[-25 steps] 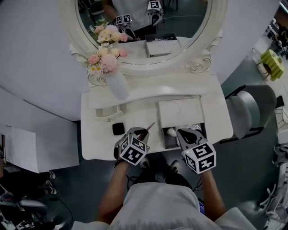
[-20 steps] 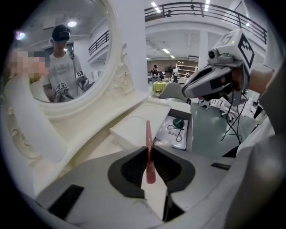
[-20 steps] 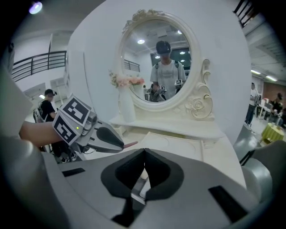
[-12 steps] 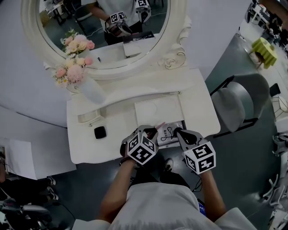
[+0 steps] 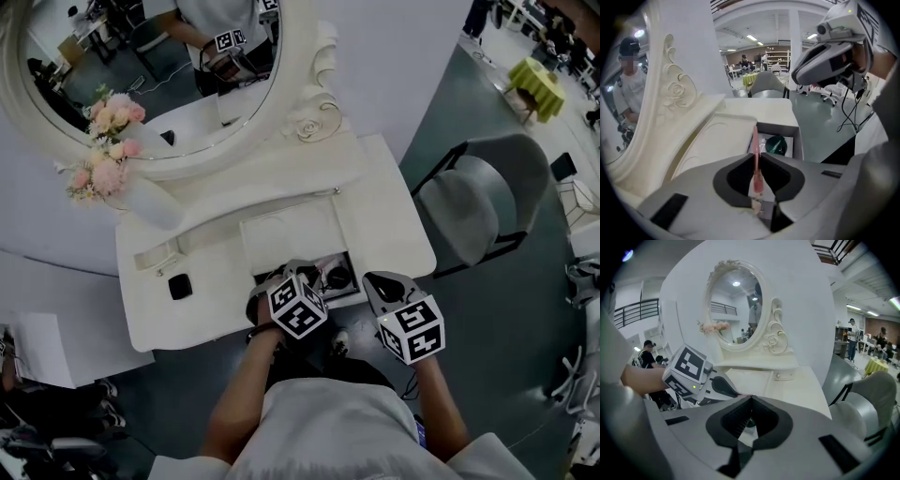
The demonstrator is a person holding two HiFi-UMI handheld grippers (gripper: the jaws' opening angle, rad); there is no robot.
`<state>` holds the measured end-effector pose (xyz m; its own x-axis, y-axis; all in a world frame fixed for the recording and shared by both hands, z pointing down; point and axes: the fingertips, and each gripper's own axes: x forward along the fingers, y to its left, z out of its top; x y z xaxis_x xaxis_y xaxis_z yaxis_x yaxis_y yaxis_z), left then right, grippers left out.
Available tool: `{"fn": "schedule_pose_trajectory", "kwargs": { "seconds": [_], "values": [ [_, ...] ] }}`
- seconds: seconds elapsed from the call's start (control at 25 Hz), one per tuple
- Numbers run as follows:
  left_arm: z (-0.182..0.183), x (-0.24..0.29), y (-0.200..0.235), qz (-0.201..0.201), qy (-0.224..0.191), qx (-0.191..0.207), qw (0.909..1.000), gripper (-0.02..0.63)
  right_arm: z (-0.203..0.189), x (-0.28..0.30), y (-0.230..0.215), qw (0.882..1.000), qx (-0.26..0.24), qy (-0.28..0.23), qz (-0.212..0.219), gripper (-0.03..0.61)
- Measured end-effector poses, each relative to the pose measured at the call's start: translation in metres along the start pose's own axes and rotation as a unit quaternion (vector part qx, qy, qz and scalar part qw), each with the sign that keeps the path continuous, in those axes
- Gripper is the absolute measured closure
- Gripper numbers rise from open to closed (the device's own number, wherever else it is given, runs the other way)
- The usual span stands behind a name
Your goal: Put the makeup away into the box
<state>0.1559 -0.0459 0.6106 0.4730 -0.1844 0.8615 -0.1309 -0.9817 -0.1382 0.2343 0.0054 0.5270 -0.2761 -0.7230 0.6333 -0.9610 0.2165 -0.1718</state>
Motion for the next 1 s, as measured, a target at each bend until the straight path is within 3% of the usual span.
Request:
{"fn": "schedule_pose_trajectory", "kwargs": {
  "seconds": [0.48, 1.0],
  "values": [
    [0.006, 0.043, -0.016, -0.001, 0.045, 0.007, 0.9990, 0.546, -0.015, -0.015, -0.034, 1.000, 0.004, 0.007, 0.004, 0.577],
    [0.005, 0.016, -0.004, 0.007, 0.003, -0.055, 0.9984, 0.523, 0.001, -0.008, -0.021, 1.000, -0.009, 0.000, 0.011, 0.577]
  ]
}}
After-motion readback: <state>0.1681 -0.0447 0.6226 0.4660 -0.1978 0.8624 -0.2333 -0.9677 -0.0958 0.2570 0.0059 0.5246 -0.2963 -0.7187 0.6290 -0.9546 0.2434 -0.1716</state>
